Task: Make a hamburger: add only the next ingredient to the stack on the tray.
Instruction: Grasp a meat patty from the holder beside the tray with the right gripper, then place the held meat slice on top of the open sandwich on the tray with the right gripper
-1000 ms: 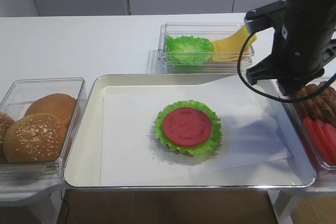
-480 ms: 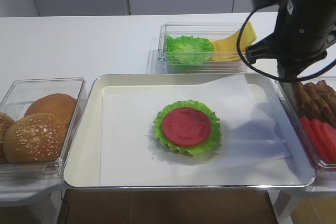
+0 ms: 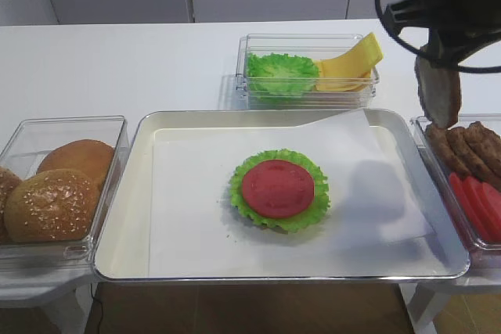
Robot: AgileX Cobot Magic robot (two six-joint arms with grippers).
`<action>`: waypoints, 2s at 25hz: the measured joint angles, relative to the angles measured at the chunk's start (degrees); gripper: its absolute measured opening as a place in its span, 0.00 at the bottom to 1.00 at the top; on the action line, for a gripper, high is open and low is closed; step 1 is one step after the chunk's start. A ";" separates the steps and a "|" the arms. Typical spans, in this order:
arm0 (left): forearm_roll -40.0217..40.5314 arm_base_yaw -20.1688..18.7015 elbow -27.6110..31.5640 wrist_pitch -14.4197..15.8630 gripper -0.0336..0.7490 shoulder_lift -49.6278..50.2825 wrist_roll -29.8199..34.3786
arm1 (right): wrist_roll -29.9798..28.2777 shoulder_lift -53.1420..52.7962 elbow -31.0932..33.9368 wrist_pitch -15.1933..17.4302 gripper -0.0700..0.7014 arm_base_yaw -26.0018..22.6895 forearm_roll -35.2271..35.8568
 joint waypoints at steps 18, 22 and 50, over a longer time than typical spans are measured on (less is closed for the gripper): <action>0.00 0.00 0.00 0.00 0.65 0.00 0.00 | 3.49 -0.02 -1.82 0.36 0.24 19.63 -4.18; 0.00 0.00 0.00 0.00 0.65 0.00 0.00 | 4.74 3.71 -1.82 -1.01 0.24 23.39 -5.12; 0.00 0.00 0.00 0.00 0.65 0.00 0.00 | 8.47 14.05 -1.82 0.40 0.24 28.93 -12.50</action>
